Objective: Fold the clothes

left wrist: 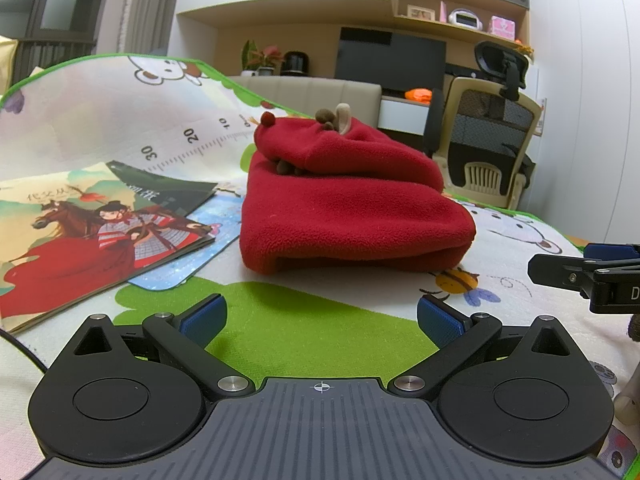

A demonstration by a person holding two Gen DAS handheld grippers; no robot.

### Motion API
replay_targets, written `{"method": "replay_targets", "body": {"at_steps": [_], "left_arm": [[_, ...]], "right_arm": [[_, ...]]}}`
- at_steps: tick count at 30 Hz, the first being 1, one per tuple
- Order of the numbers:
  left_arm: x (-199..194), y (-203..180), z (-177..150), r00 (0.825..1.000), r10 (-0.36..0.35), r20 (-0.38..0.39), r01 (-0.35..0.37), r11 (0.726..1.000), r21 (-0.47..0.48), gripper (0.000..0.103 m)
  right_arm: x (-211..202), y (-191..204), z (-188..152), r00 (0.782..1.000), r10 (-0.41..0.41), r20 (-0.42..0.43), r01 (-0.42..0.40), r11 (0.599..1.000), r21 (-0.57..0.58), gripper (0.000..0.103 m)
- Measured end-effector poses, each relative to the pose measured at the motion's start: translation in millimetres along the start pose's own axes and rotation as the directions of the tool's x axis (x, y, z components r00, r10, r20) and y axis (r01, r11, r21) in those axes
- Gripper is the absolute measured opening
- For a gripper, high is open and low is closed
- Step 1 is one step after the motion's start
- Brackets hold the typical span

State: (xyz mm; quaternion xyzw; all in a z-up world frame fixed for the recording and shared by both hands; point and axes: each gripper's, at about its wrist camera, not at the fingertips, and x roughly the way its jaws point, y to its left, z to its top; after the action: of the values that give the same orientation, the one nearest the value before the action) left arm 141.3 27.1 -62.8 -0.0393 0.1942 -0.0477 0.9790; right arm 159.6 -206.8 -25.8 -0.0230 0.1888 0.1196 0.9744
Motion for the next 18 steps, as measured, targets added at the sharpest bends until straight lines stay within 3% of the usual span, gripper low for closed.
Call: {"method": "replay_targets", "body": {"at_steps": [18], "left_arm": [[2.7, 2.2, 0.5, 0.999, 0.029, -0.026, -0.03, 0.999, -0.013, 0.103]], "right_arm": [[0.9, -2.1, 0.4, 1.0, 0.002, -0.005, -0.002, 1.0, 0.007, 0.103]]}}
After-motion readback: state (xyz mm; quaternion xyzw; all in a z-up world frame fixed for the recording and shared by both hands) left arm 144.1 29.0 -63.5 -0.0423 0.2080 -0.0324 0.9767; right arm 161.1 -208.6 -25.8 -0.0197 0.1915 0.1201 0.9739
